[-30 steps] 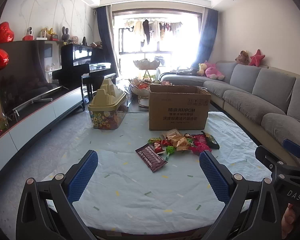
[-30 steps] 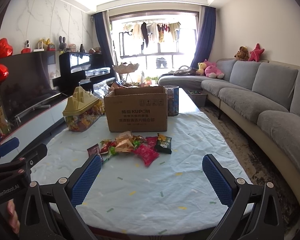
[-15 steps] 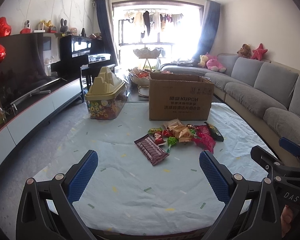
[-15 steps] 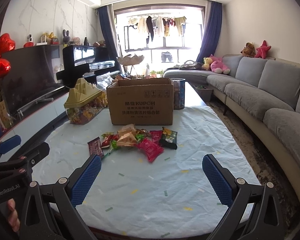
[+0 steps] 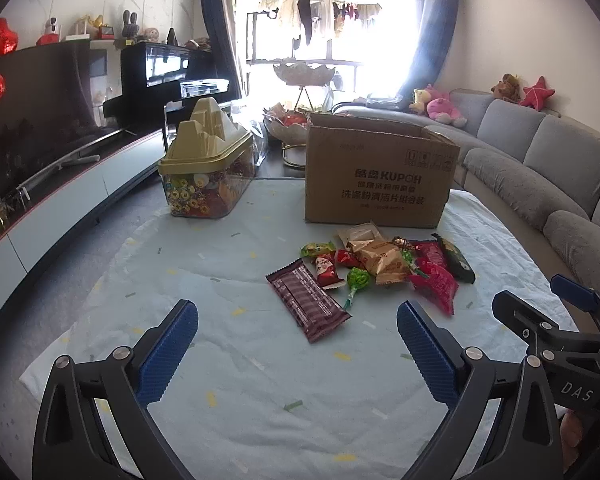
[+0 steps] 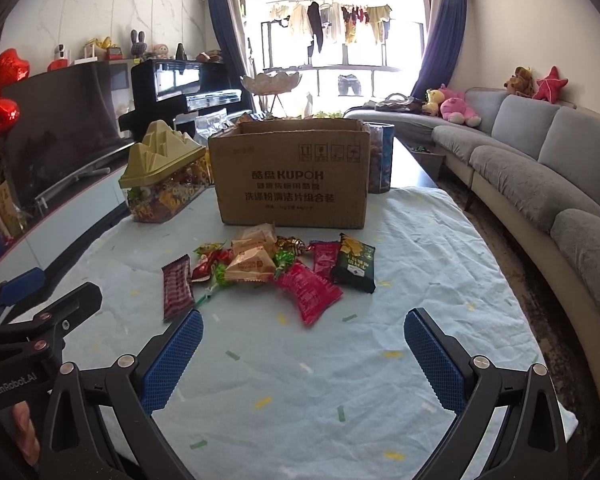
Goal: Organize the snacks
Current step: 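Grasp the brown chocolate bar with left tool while right tool grasps red packet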
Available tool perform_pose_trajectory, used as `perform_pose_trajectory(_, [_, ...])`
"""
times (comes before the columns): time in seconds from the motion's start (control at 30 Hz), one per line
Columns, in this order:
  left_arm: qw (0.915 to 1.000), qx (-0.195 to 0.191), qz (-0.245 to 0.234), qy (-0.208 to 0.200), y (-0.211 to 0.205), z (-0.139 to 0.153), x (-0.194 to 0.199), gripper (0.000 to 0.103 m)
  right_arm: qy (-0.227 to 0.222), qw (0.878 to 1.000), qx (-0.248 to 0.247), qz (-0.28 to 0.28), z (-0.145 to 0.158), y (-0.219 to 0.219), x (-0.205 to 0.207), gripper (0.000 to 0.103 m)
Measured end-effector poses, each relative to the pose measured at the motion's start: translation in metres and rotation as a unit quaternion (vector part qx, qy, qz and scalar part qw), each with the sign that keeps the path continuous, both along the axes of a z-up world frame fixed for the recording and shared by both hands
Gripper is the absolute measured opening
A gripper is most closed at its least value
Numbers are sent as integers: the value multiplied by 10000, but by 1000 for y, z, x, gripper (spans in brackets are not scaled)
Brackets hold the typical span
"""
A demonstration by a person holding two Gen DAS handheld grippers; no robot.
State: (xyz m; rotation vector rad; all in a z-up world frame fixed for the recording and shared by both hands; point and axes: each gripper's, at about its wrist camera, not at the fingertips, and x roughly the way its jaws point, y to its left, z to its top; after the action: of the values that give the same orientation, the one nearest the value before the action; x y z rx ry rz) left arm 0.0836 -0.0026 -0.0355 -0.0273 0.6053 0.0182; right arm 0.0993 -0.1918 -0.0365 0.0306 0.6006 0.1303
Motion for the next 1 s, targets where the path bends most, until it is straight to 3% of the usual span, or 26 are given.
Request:
perform_pose_trajectory(0.4, [9978, -149, 145, 635, 1, -32, 62, 94, 599, 9976, -166, 319, -24, 2, 74, 96])
perform_pose_trajectory(1.0, [9909, -358, 98, 1295, 3, -72, 112, 70, 1322, 9892, -163, 615, -62, 10, 124, 70])
